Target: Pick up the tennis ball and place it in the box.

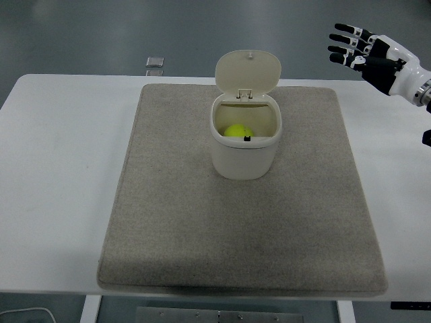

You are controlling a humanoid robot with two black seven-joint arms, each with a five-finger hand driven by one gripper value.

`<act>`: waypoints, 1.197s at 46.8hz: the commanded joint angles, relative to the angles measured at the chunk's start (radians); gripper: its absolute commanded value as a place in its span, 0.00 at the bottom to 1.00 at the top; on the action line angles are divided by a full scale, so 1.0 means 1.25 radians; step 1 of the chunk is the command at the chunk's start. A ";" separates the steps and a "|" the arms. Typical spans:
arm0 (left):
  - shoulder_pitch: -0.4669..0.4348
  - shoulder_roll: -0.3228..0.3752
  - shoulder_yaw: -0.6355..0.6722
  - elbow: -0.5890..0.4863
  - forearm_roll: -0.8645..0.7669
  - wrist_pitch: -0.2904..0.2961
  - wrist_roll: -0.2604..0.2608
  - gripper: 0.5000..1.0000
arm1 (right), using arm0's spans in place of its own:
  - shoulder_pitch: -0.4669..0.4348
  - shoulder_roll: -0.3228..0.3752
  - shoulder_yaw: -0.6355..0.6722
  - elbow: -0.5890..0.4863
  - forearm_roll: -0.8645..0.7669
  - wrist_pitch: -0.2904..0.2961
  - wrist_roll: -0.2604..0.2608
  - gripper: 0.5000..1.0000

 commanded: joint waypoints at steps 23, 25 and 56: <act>0.000 0.000 0.000 0.000 0.000 0.000 -0.001 0.98 | -0.017 0.052 0.002 -0.050 0.151 -0.069 -0.089 0.83; 0.000 0.000 0.000 0.000 0.000 0.000 0.001 0.98 | -0.020 0.056 0.002 -0.061 0.166 -0.070 -0.085 0.83; 0.000 0.000 0.000 0.000 0.000 0.000 -0.001 0.98 | -0.036 0.070 0.027 -0.078 0.165 -0.072 -0.080 0.83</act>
